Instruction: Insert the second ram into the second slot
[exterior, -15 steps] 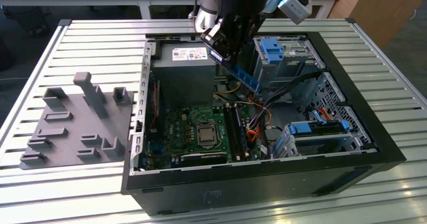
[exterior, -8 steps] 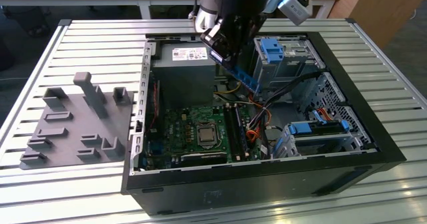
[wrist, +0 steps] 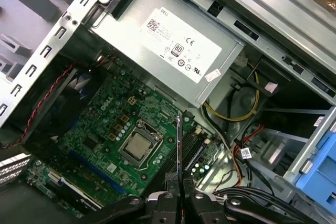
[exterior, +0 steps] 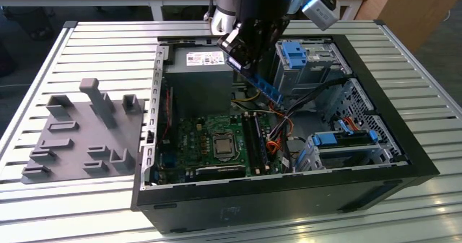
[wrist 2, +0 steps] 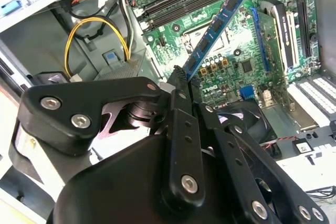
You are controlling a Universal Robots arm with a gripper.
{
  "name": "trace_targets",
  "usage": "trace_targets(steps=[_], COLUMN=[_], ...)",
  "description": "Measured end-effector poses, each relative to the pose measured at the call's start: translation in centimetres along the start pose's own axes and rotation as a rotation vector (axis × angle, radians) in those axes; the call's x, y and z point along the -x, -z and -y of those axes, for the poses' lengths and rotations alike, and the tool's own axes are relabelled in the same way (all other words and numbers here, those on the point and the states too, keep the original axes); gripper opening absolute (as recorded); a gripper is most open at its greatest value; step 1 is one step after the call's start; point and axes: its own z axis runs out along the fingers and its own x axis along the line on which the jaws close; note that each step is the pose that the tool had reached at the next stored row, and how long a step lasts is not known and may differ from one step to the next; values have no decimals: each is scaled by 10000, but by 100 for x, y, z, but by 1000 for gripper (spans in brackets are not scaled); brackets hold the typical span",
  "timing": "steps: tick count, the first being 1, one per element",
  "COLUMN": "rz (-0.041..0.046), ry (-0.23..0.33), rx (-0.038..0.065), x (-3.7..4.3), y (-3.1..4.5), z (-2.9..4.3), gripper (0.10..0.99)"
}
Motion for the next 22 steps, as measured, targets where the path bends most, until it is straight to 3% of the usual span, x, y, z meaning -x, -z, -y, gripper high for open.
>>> trace_targets(steps=[22], rz=[44], ry=[-1301], rx=[-24], x=[0], y=[-1], z=[1], gripper=[137])
